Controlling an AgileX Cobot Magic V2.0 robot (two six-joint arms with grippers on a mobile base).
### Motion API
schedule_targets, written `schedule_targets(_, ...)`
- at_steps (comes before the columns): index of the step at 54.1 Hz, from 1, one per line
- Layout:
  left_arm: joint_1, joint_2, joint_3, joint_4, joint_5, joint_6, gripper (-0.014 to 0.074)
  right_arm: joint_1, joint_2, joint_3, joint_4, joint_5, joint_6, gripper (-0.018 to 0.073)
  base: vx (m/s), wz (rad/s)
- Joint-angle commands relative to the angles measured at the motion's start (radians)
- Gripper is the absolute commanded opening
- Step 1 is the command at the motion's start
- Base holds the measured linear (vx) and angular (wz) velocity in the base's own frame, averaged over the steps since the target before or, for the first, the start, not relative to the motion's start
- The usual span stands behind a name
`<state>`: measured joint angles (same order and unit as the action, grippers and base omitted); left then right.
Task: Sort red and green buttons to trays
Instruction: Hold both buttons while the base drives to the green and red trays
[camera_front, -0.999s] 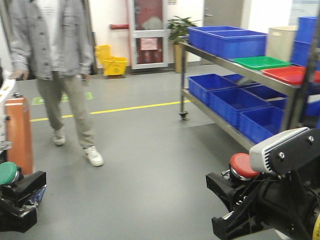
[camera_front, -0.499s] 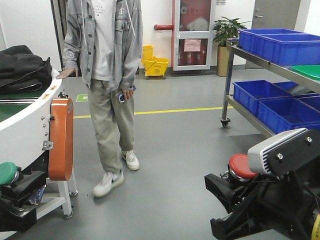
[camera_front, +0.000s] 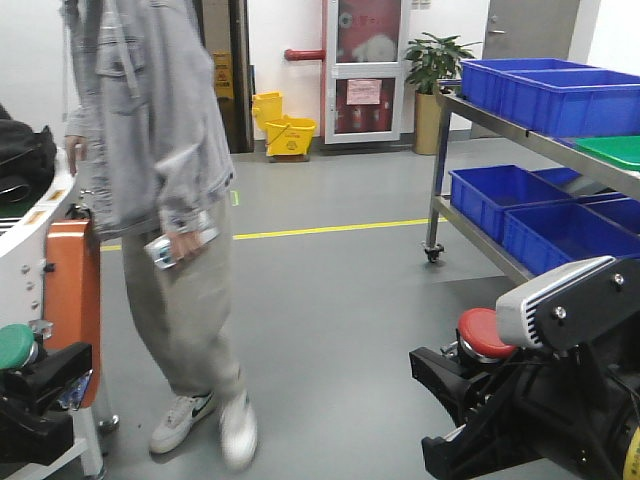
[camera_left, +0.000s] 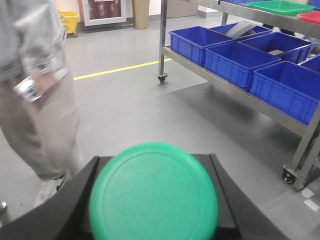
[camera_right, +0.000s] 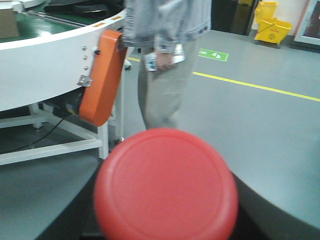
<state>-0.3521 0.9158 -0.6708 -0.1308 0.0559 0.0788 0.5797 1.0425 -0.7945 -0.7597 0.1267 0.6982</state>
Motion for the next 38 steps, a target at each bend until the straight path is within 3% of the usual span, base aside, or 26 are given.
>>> schedule_targets(1,-0.001,-0.013,-0.027,-0.007,-0.088,-0.010,-0.0006,-0.001,-0.018,-0.034,-0.010,-0.058,0.001,-0.0009,0.33,-0.16)
schedule_targets(38,-0.001,-0.013,-0.027,-0.007,-0.087,-0.010,-0.0006,-0.001,-0.018,-0.034,-0.010,-0.051,0.001,-0.0009,0.36,-0.15)
